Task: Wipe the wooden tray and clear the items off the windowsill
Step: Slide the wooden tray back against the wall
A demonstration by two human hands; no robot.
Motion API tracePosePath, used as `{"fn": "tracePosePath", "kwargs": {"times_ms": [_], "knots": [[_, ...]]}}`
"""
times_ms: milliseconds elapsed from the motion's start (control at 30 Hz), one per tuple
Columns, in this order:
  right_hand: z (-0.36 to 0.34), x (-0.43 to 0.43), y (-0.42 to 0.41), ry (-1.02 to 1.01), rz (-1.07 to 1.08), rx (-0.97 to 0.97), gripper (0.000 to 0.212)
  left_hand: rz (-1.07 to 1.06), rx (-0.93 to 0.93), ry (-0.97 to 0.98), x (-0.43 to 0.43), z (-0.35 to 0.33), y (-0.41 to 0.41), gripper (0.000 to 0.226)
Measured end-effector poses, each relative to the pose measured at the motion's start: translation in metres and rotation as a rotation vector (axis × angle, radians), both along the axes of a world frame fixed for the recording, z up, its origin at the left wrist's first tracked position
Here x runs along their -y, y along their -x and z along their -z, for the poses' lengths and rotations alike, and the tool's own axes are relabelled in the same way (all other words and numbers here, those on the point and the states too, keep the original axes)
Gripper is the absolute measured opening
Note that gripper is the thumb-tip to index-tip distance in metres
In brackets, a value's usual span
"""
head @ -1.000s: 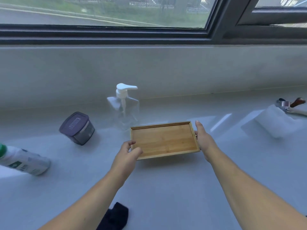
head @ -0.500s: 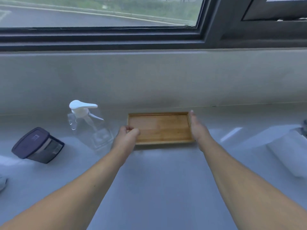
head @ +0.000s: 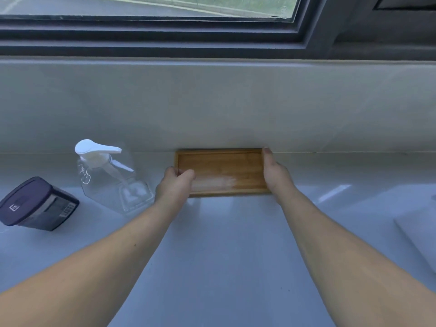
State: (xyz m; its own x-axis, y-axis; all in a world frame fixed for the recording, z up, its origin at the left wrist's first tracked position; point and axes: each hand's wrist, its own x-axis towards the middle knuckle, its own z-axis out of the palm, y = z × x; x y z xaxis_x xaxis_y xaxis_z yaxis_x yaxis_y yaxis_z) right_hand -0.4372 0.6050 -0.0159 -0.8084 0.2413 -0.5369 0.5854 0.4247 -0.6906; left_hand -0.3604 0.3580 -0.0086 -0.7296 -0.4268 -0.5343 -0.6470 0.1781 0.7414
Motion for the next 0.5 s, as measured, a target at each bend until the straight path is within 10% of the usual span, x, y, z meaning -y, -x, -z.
{"fn": "tracePosePath", "kwargs": {"times_ms": [500], "knots": [[-0.033,0.043,-0.150,-0.359,-0.193,-0.443,0.065,0.398,-0.164,0.202,0.023,-0.031,-0.105,0.053]]}}
